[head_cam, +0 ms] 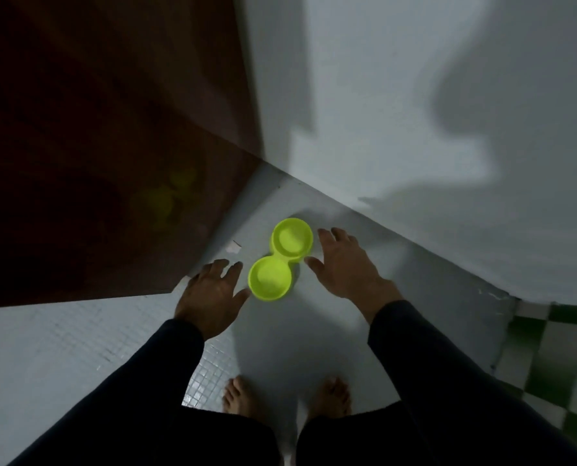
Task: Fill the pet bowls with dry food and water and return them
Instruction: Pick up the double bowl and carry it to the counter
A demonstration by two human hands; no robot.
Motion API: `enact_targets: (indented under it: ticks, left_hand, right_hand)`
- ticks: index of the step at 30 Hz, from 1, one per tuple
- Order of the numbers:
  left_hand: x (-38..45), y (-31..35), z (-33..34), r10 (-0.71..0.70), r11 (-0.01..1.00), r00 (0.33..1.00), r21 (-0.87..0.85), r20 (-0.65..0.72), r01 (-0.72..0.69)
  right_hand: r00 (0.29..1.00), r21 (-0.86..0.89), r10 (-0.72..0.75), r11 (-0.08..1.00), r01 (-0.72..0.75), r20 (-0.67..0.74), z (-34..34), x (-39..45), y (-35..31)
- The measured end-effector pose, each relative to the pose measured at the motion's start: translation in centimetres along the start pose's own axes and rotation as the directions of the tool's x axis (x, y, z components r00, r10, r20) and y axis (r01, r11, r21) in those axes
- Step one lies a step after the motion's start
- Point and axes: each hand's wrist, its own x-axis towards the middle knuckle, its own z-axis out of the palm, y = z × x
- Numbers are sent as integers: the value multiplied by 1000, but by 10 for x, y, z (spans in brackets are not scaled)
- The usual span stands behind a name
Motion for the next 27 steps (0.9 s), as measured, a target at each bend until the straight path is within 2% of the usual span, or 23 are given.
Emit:
enact_targets:
  ticks: [6,13,19,24,27]
  left_hand:
    - [61,-24,89,-37,998,999,-55,4,37]
    - [113,-41,169,-98,971,995,-216,17,100]
    - [132,-44,205,-151,929,988,-336,46,157]
    - [135,-46,221,-223,866,971,-440,88,239]
    - [140,-45,227,-231,831,971,-506,63,231]
  right_hand:
    - [1000,44,-12,999,11,25,81,74,30]
    - [999,130,27,991,-30,22,147,145,56]
    - [996,227,84,971,-77,-22,181,182,71]
    - [992,297,123,948,-118,3,186,195,74]
    - [986,341,165,926,-165,27,190,202,78]
